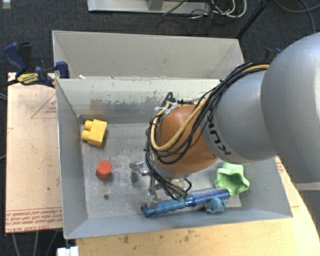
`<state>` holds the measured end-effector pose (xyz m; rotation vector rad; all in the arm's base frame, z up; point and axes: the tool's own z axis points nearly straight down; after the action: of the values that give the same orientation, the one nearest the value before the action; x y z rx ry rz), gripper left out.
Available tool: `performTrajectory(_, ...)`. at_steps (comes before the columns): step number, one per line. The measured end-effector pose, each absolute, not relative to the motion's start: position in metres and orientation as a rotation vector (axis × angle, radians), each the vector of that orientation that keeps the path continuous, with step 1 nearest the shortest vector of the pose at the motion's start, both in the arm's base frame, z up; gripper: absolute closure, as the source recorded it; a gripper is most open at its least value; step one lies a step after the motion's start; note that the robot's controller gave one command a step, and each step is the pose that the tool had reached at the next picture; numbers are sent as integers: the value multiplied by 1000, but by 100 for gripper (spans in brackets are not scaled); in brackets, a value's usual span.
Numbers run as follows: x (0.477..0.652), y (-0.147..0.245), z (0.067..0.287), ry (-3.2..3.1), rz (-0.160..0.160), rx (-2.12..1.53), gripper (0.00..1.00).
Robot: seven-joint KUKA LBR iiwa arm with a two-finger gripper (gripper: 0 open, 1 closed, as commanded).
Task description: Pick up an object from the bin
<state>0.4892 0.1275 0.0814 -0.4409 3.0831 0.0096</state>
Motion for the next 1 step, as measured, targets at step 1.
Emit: performTrajectory(1, 483, 75, 80, 3095, 6, -439, 0)
